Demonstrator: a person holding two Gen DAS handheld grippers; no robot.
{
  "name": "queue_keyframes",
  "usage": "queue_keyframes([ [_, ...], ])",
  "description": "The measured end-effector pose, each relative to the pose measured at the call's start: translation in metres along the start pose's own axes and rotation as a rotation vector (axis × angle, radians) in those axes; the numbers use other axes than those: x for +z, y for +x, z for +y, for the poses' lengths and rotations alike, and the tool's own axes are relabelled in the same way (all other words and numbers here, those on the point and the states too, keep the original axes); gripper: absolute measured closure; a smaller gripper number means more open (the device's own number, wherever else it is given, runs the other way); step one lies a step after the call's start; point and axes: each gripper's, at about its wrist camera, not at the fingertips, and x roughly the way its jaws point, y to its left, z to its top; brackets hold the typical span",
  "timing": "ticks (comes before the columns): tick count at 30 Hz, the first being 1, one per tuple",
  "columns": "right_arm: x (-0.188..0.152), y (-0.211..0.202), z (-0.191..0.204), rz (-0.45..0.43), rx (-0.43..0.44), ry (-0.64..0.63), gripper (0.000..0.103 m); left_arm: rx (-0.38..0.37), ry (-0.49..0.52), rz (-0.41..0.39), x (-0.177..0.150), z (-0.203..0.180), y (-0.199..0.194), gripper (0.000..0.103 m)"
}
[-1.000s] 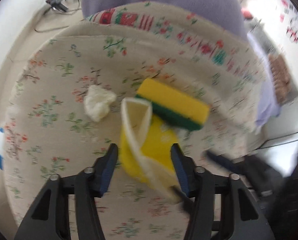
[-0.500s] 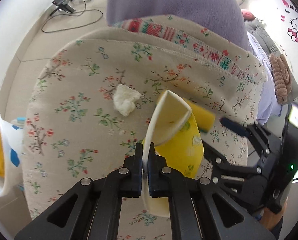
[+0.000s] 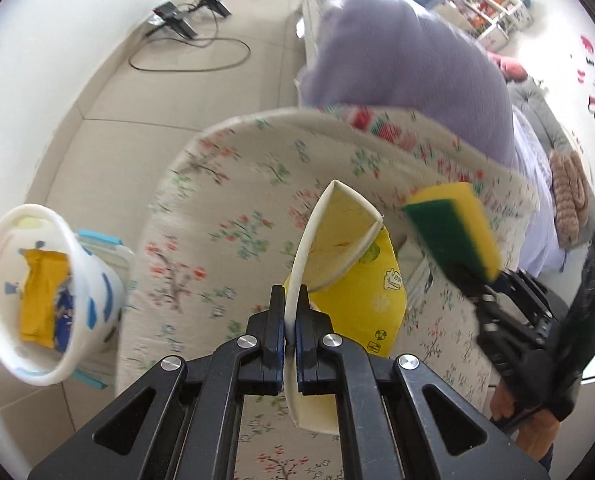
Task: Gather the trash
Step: 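Grasp the yellow paper cup with the left tool while the right tool grasps the sponge, then carry the cup and sponge over the white bin and release both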
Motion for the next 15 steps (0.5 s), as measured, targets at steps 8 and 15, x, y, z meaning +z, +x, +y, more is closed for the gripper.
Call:
queue_keyframes([
  [8, -0.010, 0.011, -0.010, 0.053, 0.007, 0.136, 0.075, 0.024, -0.058, -0.044, 0.006, 0.042, -0.029, 0.099],
  [15, -0.006, 0.002, 0.002, 0.022, 0.068, 0.127, 0.075, 0.118, -0.153, -0.135, 0.005, 0.102, -0.069, 0.099],
])
